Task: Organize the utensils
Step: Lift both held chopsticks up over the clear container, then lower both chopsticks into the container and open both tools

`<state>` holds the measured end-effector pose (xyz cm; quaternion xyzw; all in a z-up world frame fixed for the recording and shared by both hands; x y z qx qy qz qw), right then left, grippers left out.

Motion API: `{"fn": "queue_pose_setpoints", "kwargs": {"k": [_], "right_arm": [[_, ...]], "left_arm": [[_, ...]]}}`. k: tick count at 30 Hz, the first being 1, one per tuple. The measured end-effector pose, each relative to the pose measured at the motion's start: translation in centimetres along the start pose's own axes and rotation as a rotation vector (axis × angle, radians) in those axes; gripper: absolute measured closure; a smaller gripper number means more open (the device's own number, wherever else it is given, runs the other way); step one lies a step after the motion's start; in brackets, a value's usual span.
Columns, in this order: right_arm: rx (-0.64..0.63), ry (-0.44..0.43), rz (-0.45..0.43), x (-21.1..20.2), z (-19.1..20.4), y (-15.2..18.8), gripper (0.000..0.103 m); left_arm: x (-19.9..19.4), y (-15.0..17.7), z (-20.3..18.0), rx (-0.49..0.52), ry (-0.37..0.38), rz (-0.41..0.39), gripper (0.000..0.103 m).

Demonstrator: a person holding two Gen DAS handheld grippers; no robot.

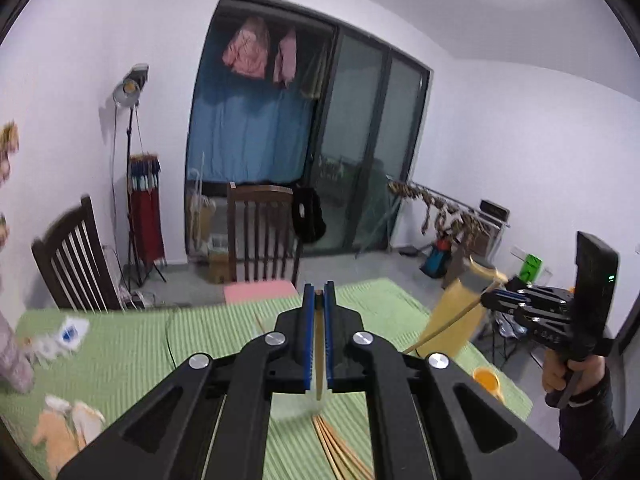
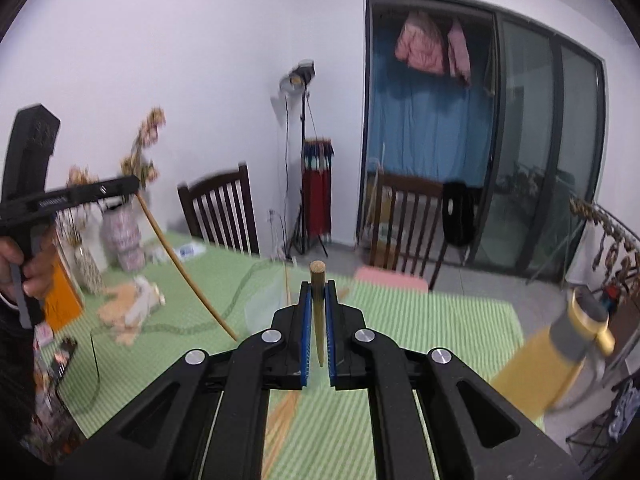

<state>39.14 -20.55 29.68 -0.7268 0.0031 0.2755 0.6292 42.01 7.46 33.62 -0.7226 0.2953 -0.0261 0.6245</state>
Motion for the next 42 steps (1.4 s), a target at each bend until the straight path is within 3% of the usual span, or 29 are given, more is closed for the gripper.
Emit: {"fn": "queue_pose_setpoints", "kwargs": {"k": [5,9,15,18,23,28,32,35,37,39,42], "right_arm": [[0.010,-0.008,-0.083,1.3,0.2,-5.4,0.096],[0.073,-0.076,-0.049,6.9,0.5,-6.1,0.096],[0.229,-0.139,0.140,18.0,-0.4,-2.8,0.096],[0.280,-0.151,0.246,22.8,-0.1,0.4,0.096],[0.286,-0.124,0.388,28.6,1.1,4.7,0.096],[0.272,-0.093,0.432,30.8,1.5,6.2,0.093],[0.257,-0.020,0.447,31.4,1.0,6.6,0.092],[0.252,0.023,0.455,31.5,0.6,7.1,0.080],[0.227,0.044,0.445,30.9,0.8,7.0,0.067],[0.194,0.084,0.423,30.2,0.7,6.7,0.048],[0.136,0.137,0.388,28.5,0.3,6.0,0.047]], "left_arm": [[2.0,-4.7,0.0,0.000,0.000,-0.050,0.102],[5.5,-4.8,2.0,-0.065,0.008,-0.046,0.102],[13.7,0.6,7.9,-0.279,0.067,0.021,0.102],[18.5,5.3,11.5,-0.441,0.081,0.079,0.102],[23.4,11.6,14.5,-0.544,0.059,0.170,0.102],[24.9,13.9,15.6,-0.538,0.058,0.182,0.101],[25.0,13.5,15.3,-0.454,0.035,0.208,0.099],[24.5,13.3,15.0,-0.394,0.004,0.219,0.093],[24.0,13.0,14.9,-0.376,-0.001,0.218,0.072],[23.1,12.7,14.9,-0.364,0.003,0.213,0.064],[21.3,12.2,14.7,-0.329,-0.011,0.208,0.060]]}}
Point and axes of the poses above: each gripper's, at about its wrist camera, not at the fingertips, and x roughly the way its jaws point, z to its left, y to its underside, the point moved 5 cm from there along x, roughly the way its jaws point, and after that the axes turned 8 degrees about y, right-handed, at the moved point
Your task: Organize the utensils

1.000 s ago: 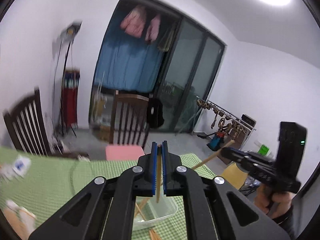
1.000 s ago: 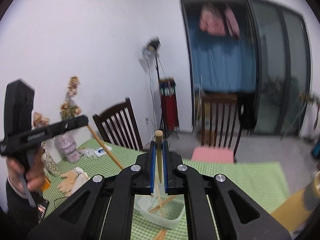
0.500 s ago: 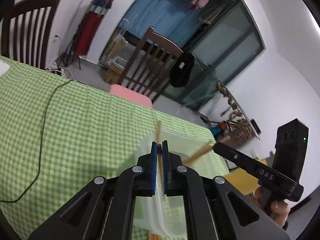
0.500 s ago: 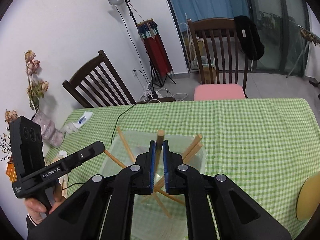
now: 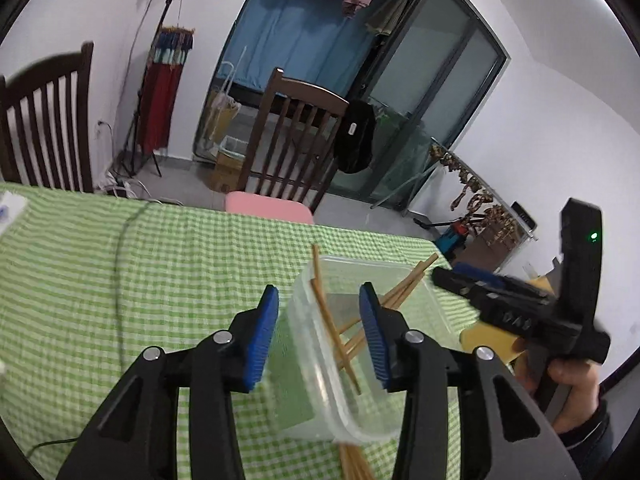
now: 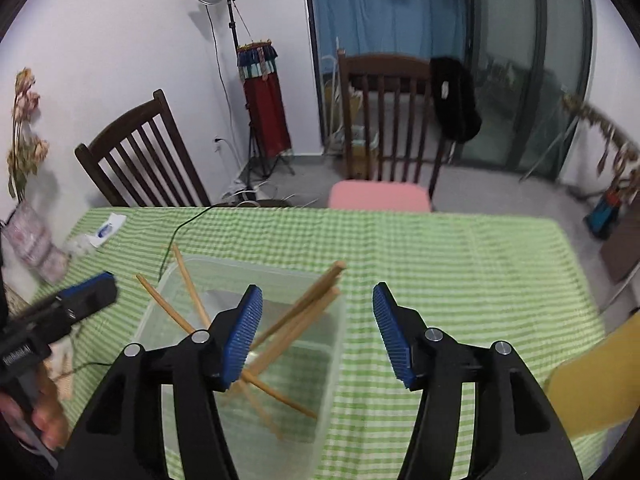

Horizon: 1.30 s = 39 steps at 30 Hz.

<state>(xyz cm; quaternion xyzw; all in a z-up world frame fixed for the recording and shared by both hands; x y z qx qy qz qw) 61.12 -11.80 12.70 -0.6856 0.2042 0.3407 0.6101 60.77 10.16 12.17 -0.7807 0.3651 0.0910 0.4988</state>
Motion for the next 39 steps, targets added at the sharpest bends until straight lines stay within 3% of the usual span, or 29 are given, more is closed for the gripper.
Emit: {"fn": "queue_pose_setpoints", "kwargs": {"k": [9,19,27,30,39], "right_arm": [[0.005,0.077,-0.068,-5.9,-3.9,2.3,0.036],[-0.030,0.127,-0.152,-12.7,-5.4,6.0,0.026],[-0.082,0.132,-0.217,-16.6,-4.1,8.5,0.025],[-0.080,0.122,-0.252,-18.0,-3.6,9.8,0.020],[-0.113,0.105,-0.329,-21.0,-1.4,16.6,0.019]], "left_arm": [[-8.0,0.9,-2.2,0.169,-0.166,-0.100,0.035],[-14.5,3.9,-6.7,0.286,-0.225,-0.166,0.020],[-17.8,7.4,-9.6,0.325,-0.243,-0.195,0.017],[-19.8,9.6,-10.5,0.339,-0.263,-0.232,0.014],[-24.1,16.9,-11.6,0.356,-0.279,-0.298,0.010]]}}
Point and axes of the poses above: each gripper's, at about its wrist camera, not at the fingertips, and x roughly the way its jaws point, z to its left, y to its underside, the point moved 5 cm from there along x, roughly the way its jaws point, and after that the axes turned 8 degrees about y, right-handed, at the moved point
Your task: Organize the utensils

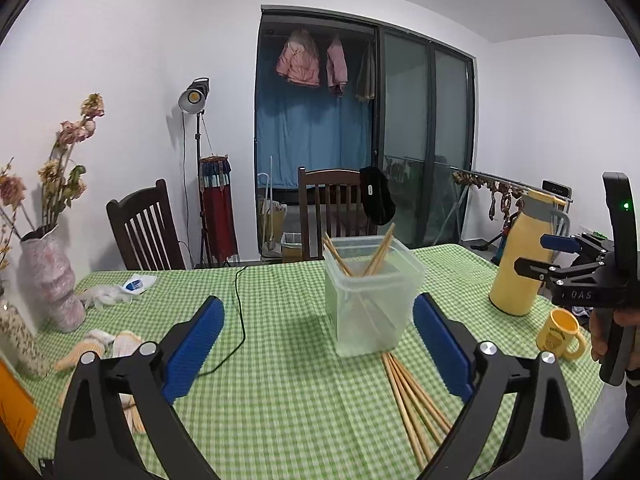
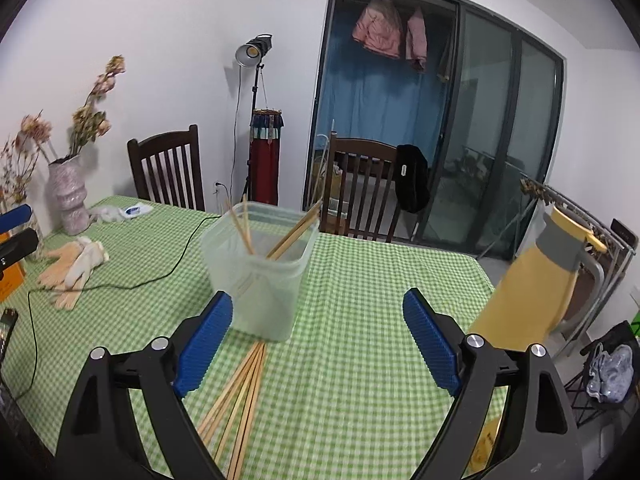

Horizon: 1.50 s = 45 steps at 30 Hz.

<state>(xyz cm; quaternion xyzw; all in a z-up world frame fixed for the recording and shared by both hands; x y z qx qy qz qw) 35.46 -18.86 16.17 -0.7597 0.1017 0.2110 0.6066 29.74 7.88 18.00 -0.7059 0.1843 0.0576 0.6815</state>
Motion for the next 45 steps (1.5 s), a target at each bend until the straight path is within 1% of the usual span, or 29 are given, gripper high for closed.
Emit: {"fn": "queue_pose_setpoints", "kwargs": {"k": [4,6,9,10,15,16,19,22,23,25,28,30,33,36,38,40,44,45], "right_arm": [[-0.013,0.007,-0.033,-1.9,1.2,2.7,0.018],[-0.018,0.013,-0.045,-2.6,1.9,4.2,0.016],[-0.005,0.001,-0.040,-3.5,3.4,7.0,0.016],[-0.003,0.004,-0.039,-3.6,3.6,7.6,0.016],[-0.025,0.029,-0.024,-4.7,5.4,12.8,0.015],[-0.020,0.035,-0.024,-5.0,5.5,13.6,0.014],[0.021,0.020,-0.010,-6.1,5.5,16.5,0.014],[0.017,0.055,-0.010,-6.8,5.3,18.3,0.013],[0.020,0.083,-0.012,-7.1,5.1,18.9,0.008],[0.043,0.111,-0.021,-7.7,4.8,19.7,0.008],[0.083,0.096,-0.010,-8.3,4.5,20.7,0.008],[0.096,0.087,-0.003,-8.6,4.8,21.5,0.008],[0.079,0.087,0.003,-8.7,5.5,22.2,0.008],[0.042,0.061,0.017,-8.4,6.6,22.7,0.008],[0.016,0.077,0.022,-8.2,7.0,22.9,0.008],[0.021,0.075,0.047,-7.7,6.9,23.1,0.008],[0.055,0.038,0.124,-6.2,6.5,23.5,0.008],[0.052,0.034,0.126,-6.1,6.5,23.6,0.008]], "left_arm": [[-2.1,3.3,-1.0,0.003,-0.018,-0.014,0.008],[-2.7,5.3,-1.5,0.008,-0.012,-0.016,0.007],[-3.0,8.2,-2.1,0.000,0.004,0.001,0.007],[-3.3,9.5,-2.3,0.002,0.000,-0.001,0.007],[-4.8,14.4,-3.2,0.054,-0.029,-0.014,0.007],[-5.1,15.7,-3.2,0.049,-0.046,-0.002,0.007],[-6.2,18.7,-3.2,0.011,-0.053,0.000,0.007],[-7.3,21.2,-3.2,-0.014,-0.068,0.004,0.007],[-7.5,21.9,-3.3,-0.019,-0.076,0.011,0.007],[-8.0,22.8,-3.3,-0.025,-0.086,0.016,0.007],[-8.6,23.5,-3.6,-0.026,-0.089,0.012,0.007],[-8.8,23.9,-3.5,-0.018,-0.110,0.009,0.007],[-8.6,23.9,-3.7,-0.008,-0.122,0.018,0.007],[-8.1,24.1,-3.9,0.012,-0.116,0.039,0.007],[-7.6,23.9,-4.1,0.025,-0.114,0.049,0.007],[-7.1,23.6,-4.3,0.029,-0.109,0.055,0.007],[-5.7,23.0,-4.6,0.034,-0.104,0.083,0.007],[-5.3,22.9,-4.6,0.034,-0.102,0.094,0.007]]}}
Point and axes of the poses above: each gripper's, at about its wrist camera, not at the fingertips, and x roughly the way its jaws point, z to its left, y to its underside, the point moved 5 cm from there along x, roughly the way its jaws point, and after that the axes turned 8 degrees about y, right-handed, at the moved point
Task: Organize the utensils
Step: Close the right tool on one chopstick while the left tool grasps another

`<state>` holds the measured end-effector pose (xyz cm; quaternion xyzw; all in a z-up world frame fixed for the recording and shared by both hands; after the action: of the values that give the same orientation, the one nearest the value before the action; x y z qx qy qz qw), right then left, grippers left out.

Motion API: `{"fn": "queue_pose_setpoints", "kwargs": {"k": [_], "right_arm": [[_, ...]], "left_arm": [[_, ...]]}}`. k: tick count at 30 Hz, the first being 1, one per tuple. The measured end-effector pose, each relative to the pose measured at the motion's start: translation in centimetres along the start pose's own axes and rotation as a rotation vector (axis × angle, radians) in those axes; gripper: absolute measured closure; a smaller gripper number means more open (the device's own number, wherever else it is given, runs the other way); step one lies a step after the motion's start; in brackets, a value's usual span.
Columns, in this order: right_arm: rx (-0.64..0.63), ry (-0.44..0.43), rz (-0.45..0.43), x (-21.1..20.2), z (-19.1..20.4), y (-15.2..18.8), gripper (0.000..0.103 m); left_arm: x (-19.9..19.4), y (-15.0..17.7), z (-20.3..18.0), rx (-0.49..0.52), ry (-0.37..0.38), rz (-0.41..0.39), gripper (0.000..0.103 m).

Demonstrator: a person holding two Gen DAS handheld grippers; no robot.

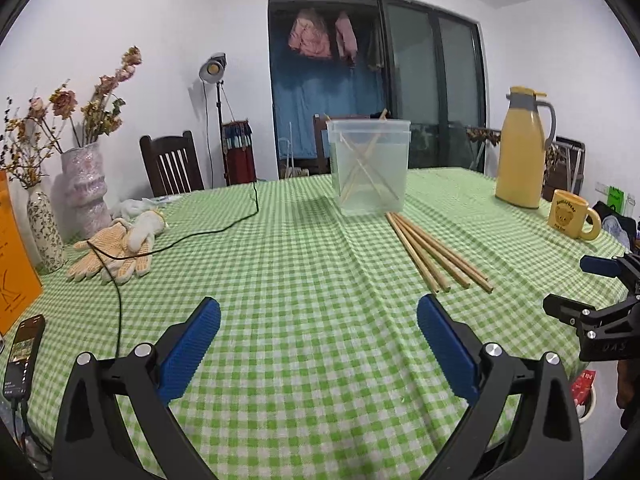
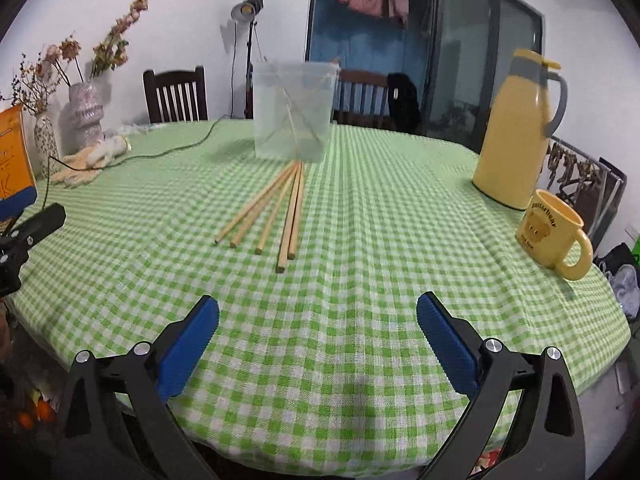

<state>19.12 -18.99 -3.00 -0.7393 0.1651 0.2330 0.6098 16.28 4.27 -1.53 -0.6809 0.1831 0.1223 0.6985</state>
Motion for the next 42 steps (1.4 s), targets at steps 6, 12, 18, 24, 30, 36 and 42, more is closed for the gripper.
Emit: {"fn": "queue_pose_setpoints", "kwargs": {"k": [6,12,18,24,30,36,42], "right_arm": [[-0.018,-0.003,0.018,1.5,0.0,-1.3,0.008],[-0.016,-0.035,0.087,3.9,0.1,-2.5,0.026],[-0.023,-0.077,0.135,6.1,0.7,-3.6,0.050],[0.007,-0.141,0.207,8.3,1.1,-4.2,0.066],[-0.016,-0.155,0.249,9.4,1.6,-3.7,0.080],[-0.021,-0.172,0.270,10.1,1.5,-3.0,0.085],[-0.028,-0.165,0.252,9.8,1.5,-2.9,0.096]], "left_arm": [[2.5,-1.1,0.1,-0.039,0.024,0.039,0.007],[5.7,-2.0,1.1,-0.053,0.016,0.103,0.007],[8.4,-2.7,2.1,-0.085,0.023,0.188,0.007],[11.2,-2.7,1.5,-0.081,0.069,0.256,0.007],[13.2,-2.8,-1.6,-0.018,0.167,0.294,0.011],[15.6,-2.0,-4.7,-0.002,0.226,0.379,0.024],[17.1,-1.7,-6.6,0.019,0.256,0.430,0.043]]}}
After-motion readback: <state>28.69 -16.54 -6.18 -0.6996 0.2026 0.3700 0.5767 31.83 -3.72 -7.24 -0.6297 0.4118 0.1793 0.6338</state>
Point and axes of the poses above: each gripper's, at about its wrist camera, not at the fingertips, and x roughly the way its jaws point, z to its left, y to its underside, the point moved 5 cm from there along x, roughly the way its jaws point, and after that the axes turned 8 degrees about y, right-handed, at the moved point
